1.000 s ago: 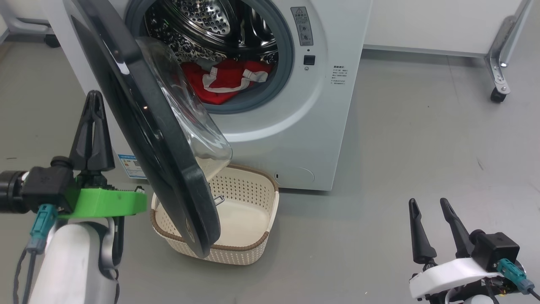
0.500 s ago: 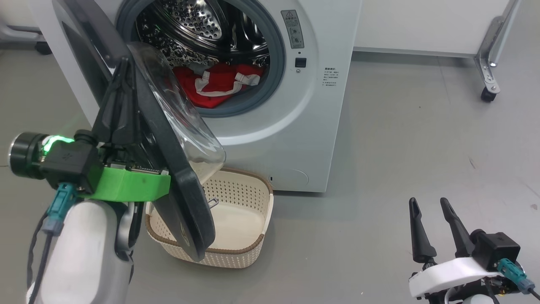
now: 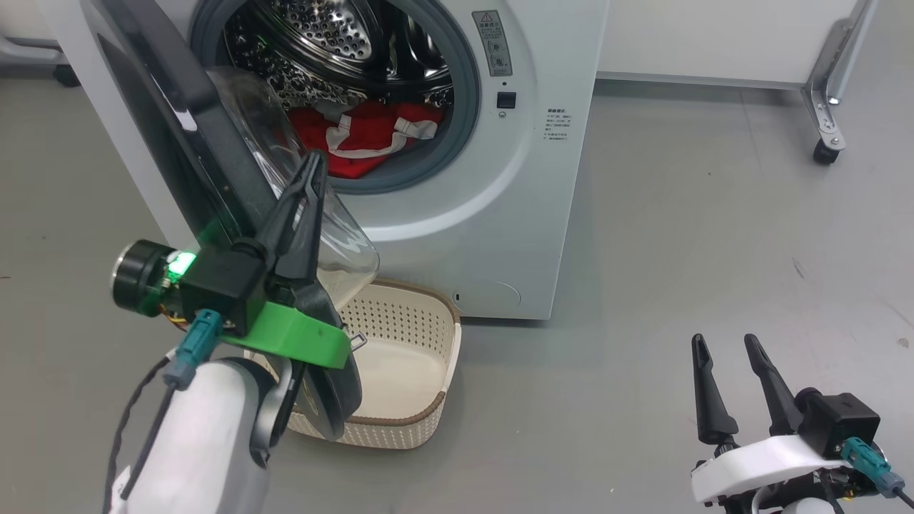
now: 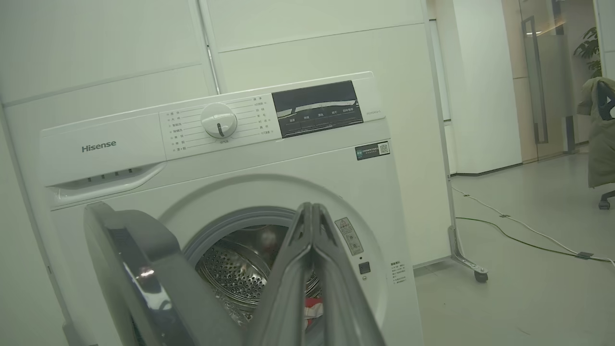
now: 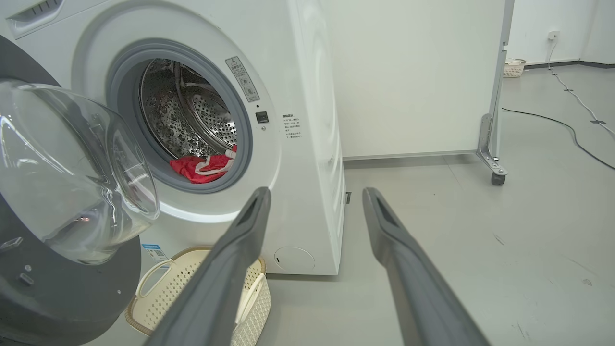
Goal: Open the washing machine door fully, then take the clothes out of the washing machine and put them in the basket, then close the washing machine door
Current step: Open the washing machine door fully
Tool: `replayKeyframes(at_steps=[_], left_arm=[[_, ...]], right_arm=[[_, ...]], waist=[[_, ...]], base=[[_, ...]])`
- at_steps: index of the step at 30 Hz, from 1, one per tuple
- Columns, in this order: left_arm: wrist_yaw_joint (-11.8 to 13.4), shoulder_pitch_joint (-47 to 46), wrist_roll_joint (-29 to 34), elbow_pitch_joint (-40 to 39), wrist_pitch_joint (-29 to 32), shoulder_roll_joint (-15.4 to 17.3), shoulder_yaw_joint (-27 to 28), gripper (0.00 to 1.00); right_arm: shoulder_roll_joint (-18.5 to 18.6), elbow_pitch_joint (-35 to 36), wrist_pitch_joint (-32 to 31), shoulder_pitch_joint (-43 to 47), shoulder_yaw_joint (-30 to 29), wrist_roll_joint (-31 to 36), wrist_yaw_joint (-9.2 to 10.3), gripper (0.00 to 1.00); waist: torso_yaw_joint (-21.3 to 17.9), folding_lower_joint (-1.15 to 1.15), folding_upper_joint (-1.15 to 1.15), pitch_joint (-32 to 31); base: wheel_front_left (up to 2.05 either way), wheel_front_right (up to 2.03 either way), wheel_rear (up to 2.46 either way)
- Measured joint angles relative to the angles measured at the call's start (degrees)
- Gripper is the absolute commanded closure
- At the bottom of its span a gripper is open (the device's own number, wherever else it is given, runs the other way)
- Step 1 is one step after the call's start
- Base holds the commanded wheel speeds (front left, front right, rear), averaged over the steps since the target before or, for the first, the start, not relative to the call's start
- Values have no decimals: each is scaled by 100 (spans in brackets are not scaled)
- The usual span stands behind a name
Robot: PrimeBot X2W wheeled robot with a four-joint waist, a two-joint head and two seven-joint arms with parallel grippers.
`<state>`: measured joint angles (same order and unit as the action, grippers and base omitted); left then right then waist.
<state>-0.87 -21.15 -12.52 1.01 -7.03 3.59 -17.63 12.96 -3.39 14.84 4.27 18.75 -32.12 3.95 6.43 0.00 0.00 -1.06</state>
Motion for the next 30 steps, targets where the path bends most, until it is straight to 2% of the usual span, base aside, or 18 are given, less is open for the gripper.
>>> replayKeyframes(at_steps=[11,30], left_arm=[[-120,511,-201,349,345,-64,-480,100],[-88,930,-646,1035,698,-78,-677,100]], right_arm=[[-64,-38,0,1,-54,16,-35,0],[-212,-82,0,1,-122,80,-135,0]], waist=[[-19,0,0,37],[-116,0,0,75]], base=[[0,0,0],[0,0,0]])
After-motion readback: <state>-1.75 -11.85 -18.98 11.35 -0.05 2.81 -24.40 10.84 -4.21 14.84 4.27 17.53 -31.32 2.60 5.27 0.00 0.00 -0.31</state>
